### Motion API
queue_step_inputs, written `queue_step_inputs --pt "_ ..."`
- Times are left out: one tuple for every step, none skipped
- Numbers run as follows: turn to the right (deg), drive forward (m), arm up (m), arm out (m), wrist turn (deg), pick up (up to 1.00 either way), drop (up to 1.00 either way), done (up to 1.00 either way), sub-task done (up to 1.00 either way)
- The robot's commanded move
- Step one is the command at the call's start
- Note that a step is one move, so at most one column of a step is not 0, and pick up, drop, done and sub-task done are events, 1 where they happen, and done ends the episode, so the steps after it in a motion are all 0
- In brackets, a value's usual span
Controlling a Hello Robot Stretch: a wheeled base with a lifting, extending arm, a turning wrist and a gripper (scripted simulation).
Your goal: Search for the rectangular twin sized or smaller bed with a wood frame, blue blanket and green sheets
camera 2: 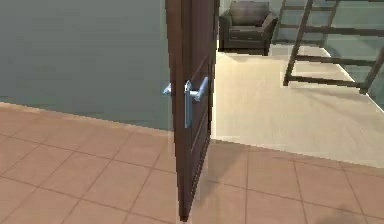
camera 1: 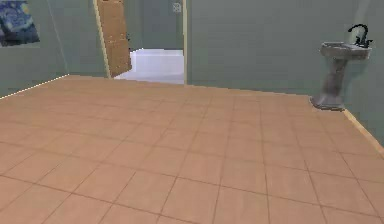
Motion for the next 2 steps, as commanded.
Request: queue_step_inputs --pt "-9.0 0.00 0.00 0.00 0.0 0.00 0.00 0.00 0.00" --pt "0.0 1.00 0.00 0.00 0.0 0.00 0.00 0.00 0.00"
